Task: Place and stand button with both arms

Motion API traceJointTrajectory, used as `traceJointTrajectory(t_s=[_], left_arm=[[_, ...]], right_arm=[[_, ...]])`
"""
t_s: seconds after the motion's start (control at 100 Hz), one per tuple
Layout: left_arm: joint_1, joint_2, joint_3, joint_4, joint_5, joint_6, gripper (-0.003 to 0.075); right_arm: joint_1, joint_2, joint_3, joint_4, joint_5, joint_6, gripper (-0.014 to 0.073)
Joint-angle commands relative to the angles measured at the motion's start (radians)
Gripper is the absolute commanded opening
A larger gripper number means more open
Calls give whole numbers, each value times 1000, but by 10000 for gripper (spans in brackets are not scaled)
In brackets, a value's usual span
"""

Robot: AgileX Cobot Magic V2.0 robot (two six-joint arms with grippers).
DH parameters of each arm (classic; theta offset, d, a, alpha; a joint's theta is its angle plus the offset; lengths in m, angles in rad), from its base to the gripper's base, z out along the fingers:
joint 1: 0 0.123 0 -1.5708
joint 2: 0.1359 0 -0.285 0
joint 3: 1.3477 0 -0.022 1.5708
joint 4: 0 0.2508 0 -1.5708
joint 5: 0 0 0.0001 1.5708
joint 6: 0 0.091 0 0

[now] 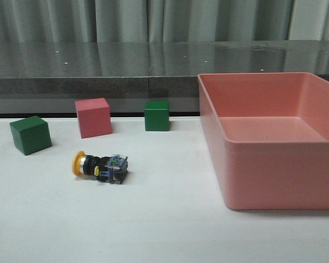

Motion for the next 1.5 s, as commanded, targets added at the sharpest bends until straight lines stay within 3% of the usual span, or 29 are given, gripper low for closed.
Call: traceJointTrajectory(t_s=[0.0, 0.2, 0.33, 0.5, 0.64, 0.78, 0.97, 1.07, 1.18, 1.49], left_arm=[[-1, 50, -50, -30, -78, 21, 675], [-41, 118, -53, -72, -136, 140, 672], [-104, 212, -113, -77, -91, 168, 672], [-137, 405, -300, -90, 189, 273, 672], [-137, 579, -483, -169, 420, 436, 672], [-137, 715, -614, -330, 526, 751, 672], [-103, 808, -642, -670, 599, 1365, 672], [-54, 841, -643, -813, 686, 1534, 672], [-13, 867, -643, -905, 687, 1558, 672], [5, 876, -643, -968, 728, 1558, 672]], right_arm=[[-7, 4, -27, 1, -76, -1, -62], [-7, 4, -27, 1, -76, -1, -62], [-7, 4, -27, 1, -76, -1, -62], [-7, 4, -27, 1, -75, -1, -62], [-7, 4, -27, 1, -69, -1, -62], [-7, 4, -27, 1, -67, -1, -62], [-7, 4, -27, 1, -66, -1, -62], [-7, 4, -27, 1, -65, -1, -62], [-7, 4, -27, 1, -61, -1, -62], [-7, 4, -27, 1, -61, -1, -62]])
